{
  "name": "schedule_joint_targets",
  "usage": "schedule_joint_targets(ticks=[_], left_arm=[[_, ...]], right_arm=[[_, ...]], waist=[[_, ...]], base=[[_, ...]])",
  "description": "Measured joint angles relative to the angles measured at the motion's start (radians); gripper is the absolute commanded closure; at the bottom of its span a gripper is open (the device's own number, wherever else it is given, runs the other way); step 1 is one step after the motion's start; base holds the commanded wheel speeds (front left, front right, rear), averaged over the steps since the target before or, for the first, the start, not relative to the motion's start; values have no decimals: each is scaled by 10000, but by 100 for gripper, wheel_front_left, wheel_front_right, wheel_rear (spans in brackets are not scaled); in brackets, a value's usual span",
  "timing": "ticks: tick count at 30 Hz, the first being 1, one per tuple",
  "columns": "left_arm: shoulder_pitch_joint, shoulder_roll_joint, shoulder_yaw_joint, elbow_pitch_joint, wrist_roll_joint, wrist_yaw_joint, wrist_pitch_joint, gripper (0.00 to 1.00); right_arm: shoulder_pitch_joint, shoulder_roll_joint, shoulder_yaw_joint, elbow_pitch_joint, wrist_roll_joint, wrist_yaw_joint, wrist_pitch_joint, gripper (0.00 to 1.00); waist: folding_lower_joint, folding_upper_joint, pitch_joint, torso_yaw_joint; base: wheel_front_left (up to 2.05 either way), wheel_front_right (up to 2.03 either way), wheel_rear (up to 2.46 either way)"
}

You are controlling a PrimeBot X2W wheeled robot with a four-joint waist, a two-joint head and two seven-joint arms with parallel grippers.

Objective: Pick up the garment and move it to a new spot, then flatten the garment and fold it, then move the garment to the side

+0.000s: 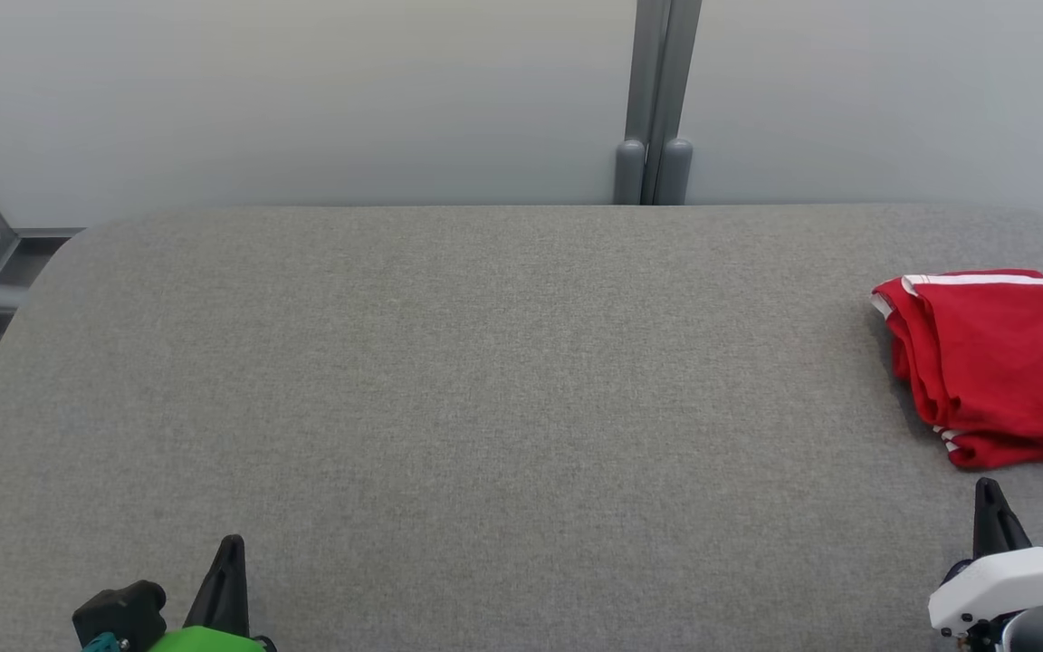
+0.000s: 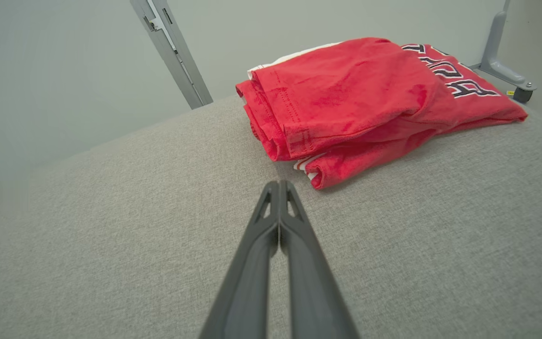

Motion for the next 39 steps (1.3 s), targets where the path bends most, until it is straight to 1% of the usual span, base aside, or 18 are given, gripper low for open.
schedule_joint_targets(ticks=[9, 13, 14, 17, 19, 27, 39], left_arm=[[-58, -75, 272, 23, -1003, -176, 318, 100], [-133, -90, 383, 38, -1354, -263, 447, 100], [-153, -94, 426, 42, -1444, -263, 476, 100], [-235, -109, 527, 56, -1845, -334, 575, 100], [-262, -123, 571, 65, -2034, -380, 625, 100], [-410, -196, 838, 107, -3020, -514, 901, 100], [-603, -328, 1210, 180, -4535, -784, 1342, 100]], right_arm=[[-231, 142, -192, 59, 1126, 240, 433, 100], [-277, 171, -251, 63, 1513, 282, 548, 100], [-295, 182, -270, 67, 1639, 349, 587, 100], [-364, 198, -330, 75, 1998, 374, 704, 100], [-427, 213, -370, 75, 2276, 462, 786, 100], [-546, 328, -485, 73, 3300, 616, 1053, 100], [-821, 495, -669, 42, 4968, 966, 1490, 100]], waist=[[0, 0, 40, -90], [1, 0, 53, -119], [0, 0, 57, -129], [0, 0, 71, -158], [0, 0, 79, -177], [0, 0, 115, -254], [0, 0, 174, -378]], base=[[0, 0, 0], [0, 0, 0], [0, 0, 0], [0, 0, 0], [0, 0, 0], [0, 0, 0], [0, 0, 0]])
